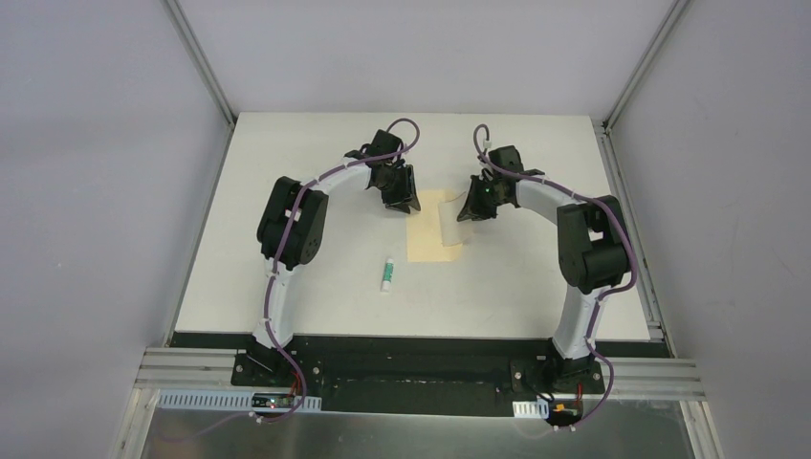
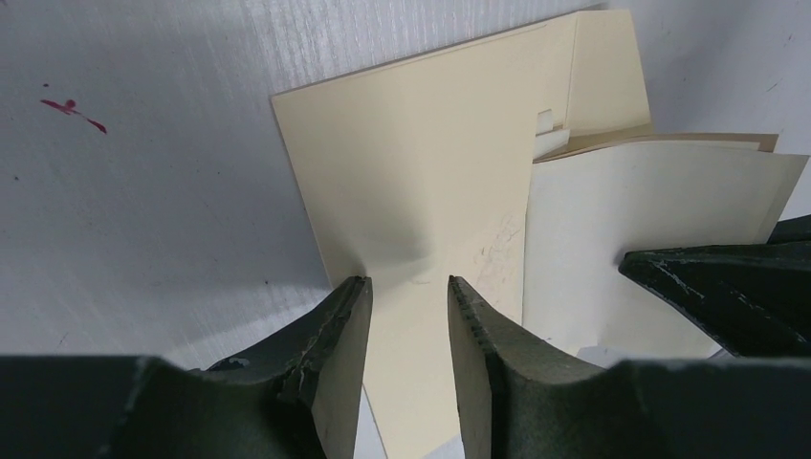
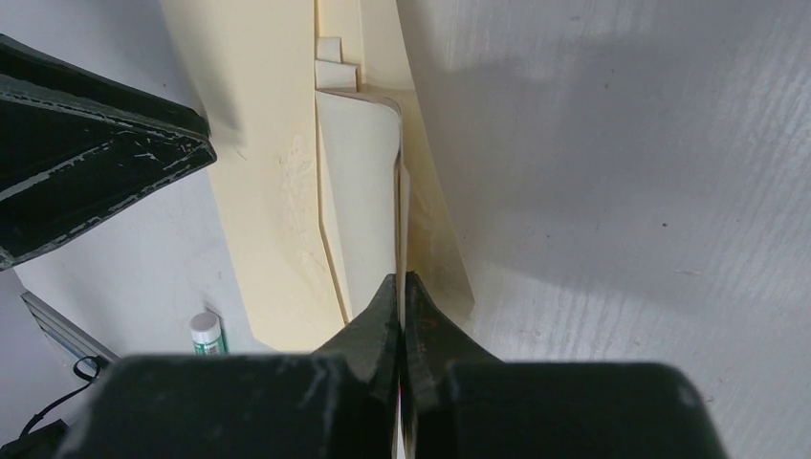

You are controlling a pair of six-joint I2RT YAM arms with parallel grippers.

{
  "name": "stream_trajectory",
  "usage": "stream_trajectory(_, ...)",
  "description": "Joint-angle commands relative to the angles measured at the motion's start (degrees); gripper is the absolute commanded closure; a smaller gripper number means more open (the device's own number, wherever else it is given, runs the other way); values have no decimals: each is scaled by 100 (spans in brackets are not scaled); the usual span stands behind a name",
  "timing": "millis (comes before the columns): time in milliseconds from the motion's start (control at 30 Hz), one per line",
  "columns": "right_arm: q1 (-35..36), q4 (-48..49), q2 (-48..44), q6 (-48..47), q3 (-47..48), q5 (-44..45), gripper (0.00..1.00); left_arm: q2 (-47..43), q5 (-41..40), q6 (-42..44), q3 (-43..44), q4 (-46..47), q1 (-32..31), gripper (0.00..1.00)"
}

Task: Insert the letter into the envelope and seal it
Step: Place the letter in the envelope.

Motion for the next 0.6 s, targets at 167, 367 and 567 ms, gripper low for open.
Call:
stream_trajectory(167,89,445,153,242,4,-158,100,-115,-85,-26,-24,45,33,63)
stream_trajectory(367,135,536,233,323,45,-271,100,-68,-9,-89,-18,119,27,64)
stream_trajectory(567,169,795,266,596,-40,-287,100,-51,169,-193,49,221,11,63)
